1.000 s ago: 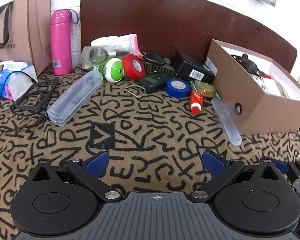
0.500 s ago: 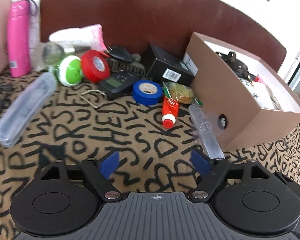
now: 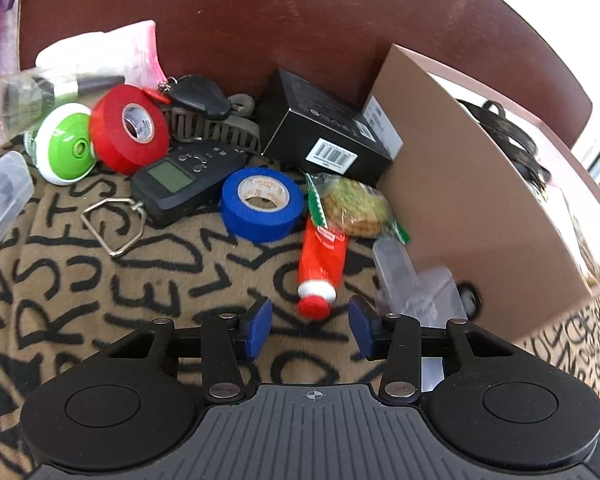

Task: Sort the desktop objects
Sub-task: 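Grasp the red tube with left gripper while right gripper grasps the clear plastic tube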

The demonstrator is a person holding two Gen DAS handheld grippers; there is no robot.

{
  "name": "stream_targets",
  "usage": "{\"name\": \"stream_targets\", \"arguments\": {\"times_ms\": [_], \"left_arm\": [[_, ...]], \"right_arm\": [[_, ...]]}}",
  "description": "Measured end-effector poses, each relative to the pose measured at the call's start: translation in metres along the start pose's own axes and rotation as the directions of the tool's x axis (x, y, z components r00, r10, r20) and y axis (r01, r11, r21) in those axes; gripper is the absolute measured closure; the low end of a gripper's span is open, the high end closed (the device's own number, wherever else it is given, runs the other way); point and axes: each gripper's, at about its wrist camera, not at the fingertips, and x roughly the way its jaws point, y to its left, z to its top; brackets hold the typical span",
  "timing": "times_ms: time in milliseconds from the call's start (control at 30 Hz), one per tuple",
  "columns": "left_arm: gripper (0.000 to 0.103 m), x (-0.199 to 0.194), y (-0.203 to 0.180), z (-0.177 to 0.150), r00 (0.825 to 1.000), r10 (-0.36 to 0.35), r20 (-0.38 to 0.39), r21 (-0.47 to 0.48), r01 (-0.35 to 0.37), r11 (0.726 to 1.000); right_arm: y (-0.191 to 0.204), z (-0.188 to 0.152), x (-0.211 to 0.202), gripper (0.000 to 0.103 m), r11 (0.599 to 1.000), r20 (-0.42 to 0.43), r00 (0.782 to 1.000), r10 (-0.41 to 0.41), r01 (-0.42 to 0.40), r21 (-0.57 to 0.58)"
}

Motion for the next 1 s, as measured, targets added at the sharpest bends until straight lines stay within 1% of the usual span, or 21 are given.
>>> {"name": "stream_targets", "arguments": {"times_ms": [33,67,100,133,167,233,333,500,600,700,833,1000], "left_arm": [[0.045,0.001,0.001,0.001,1.0,-0.003,0.001,-0.006,0.003,1.0],[0.047,0.004,0.001,0.003,1.0,-0.007,0.0,-0.011,0.007,1.0],[0.063,0.006,0.001,0.005,1.0,-0.014,0.0,-0.014,0.014,1.0],[0.076,0.009,0.002,0.006,1.0,-0.017,-0.004,-0.02,0.017,1.0],[0.081,0.012,0.003,0.007,1.0,-0.021,-0.013,-0.03,0.02,0.999],[0.082,0.011,0.006,0.005,0.999,-0.033,-0.005,-0.041,0.033,0.999],[0.083,0.006,0.007,-0.001,1.0,-0.029,-0.003,-0.031,0.029,0.999],[0.083,-0.016,0.009,-0.02,1.0,-0.023,-0.011,-0.02,0.023,1.0],[0.083,-0.037,0.013,-0.038,1.0,-0.01,-0.015,-0.005,0.01,1.0],[0.083,-0.061,0.021,-0.059,1.0,-0.011,-0.019,-0.017,0.011,1.0],[0.082,-0.092,0.026,-0.086,1.0,-0.009,-0.025,-0.039,0.008,0.999],[0.082,-0.127,0.029,-0.122,0.999,-0.003,-0.041,-0.036,0.001,0.999]], "right_arm": [[0.002,0.0,0.001,0.065,1.0,-0.001,1.0,0.001,-0.001,-0.008],[0.002,0.0,0.002,0.067,1.0,-0.002,1.0,0.004,-0.004,-0.013],[0.002,0.0,0.002,0.072,1.0,-0.003,1.0,0.007,-0.007,-0.017],[0.003,0.0,0.002,0.072,1.0,-0.004,1.0,0.009,-0.009,-0.019],[0.002,-0.001,0.002,0.072,1.0,-0.005,1.0,0.01,-0.01,-0.022],[0.001,-0.002,0.0,0.072,1.0,-0.007,1.0,0.017,-0.017,-0.023],[0.001,-0.007,-0.006,0.072,0.999,-0.012,1.0,0.028,-0.028,-0.034],[0.002,-0.019,-0.024,0.072,0.998,-0.023,0.999,0.046,-0.047,-0.043],[0.006,-0.032,-0.041,0.072,0.995,-0.031,0.997,0.065,-0.067,-0.07],[0.013,-0.038,-0.051,0.072,0.992,-0.041,0.996,0.084,-0.087,-0.096],[0.015,-0.049,-0.071,0.072,0.988,-0.058,0.991,0.117,-0.122,-0.098],[0.019,-0.063,-0.095,0.072,0.981,-0.081,0.984,0.158,-0.166,-0.104]]}}
